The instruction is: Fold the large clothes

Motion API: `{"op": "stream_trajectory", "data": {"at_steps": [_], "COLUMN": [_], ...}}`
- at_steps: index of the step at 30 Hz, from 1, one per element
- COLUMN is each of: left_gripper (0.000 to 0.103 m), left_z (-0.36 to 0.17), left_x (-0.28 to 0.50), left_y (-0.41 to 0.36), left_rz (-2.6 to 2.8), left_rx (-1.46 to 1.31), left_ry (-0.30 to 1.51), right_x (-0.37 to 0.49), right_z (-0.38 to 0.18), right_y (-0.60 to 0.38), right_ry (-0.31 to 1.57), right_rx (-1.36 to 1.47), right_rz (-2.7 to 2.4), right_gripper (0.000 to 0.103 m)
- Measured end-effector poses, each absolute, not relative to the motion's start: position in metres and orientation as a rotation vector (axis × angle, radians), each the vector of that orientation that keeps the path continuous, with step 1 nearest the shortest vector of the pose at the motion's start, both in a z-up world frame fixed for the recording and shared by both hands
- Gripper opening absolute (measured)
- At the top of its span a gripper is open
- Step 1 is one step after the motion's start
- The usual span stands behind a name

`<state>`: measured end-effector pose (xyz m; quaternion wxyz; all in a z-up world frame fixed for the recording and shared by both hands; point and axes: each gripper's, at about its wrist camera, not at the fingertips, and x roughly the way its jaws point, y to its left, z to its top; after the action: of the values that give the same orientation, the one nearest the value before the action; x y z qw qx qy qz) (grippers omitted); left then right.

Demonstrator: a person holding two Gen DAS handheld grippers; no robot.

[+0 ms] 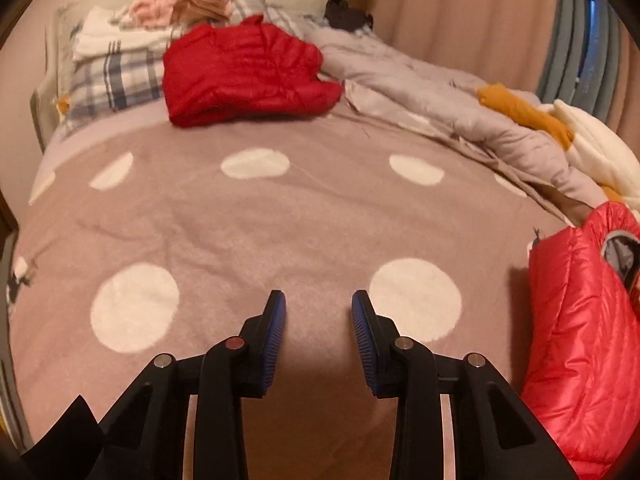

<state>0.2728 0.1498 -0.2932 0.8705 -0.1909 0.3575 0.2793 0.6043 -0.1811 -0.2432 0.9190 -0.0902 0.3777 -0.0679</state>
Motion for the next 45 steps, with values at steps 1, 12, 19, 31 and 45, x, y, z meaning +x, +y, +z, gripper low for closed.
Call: {"op": "stream_trajectory", "data": {"at_steps": [1,12,19,31,45], "left_gripper": [0.036,0.036,0.036,0.082,0.084], "left_z": [-0.293,-0.28,-0.237,-0.195,-0.212], "left_x": [0.273,0.279,0.234,0.214,0.246], "left_y": [0.15,0.115,0.1,0.067,0.115], "left_rz": [0.563,0.527,0.483,0.078,0.013], "left_rx": [-0.411,-0.261,-0.342,-0.476,-0.758], "left_ry": [0.75,0.699,0.539,0.481,0.628], "right_x": [0.611,0.455,0.277,0.245,0.274], "right_z": [-0.248,-0.148,-0.184,-0.199,-0.227], "right_y": [-0.183,-0.197,-0.206,-0.243,-0.251], "right_ry": [0.769,0.443,0.568,0.623,0.731], "right_rx": [-0.179,-0.025,-0.001,0.518,0.536], "right_rz": [-0.153,0.036,0.045,0.106,0.113], "right_gripper": [0.058,0.007,0.018,0.088,0.088]}}
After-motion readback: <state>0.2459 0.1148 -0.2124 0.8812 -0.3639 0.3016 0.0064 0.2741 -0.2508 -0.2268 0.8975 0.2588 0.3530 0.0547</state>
